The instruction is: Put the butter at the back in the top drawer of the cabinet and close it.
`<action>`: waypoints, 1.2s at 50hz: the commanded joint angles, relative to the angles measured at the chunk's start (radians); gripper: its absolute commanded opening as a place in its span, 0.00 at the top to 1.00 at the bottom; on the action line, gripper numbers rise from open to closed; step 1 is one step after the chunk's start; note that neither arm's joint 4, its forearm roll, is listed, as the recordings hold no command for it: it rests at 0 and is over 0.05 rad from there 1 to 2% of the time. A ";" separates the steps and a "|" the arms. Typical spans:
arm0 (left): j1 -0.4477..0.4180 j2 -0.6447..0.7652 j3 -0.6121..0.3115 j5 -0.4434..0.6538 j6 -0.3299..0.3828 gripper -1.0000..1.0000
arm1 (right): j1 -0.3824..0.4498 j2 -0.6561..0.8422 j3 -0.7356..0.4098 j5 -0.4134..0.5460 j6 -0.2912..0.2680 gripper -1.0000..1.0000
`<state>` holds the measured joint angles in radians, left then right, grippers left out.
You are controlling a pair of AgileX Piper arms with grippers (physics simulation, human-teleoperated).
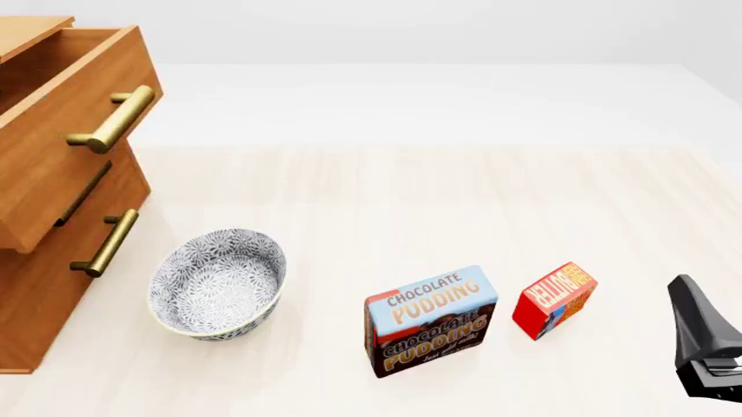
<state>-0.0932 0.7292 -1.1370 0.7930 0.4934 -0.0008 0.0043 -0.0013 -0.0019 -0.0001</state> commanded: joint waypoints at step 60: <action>0.123 0.245 -0.193 0.179 -0.242 0.00 | 0.000 0.000 0.000 0.000 0.000 0.00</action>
<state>0.0168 0.9441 -1.3130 0.9641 0.2722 -0.0007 0.0043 -0.0013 -0.0019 -0.0001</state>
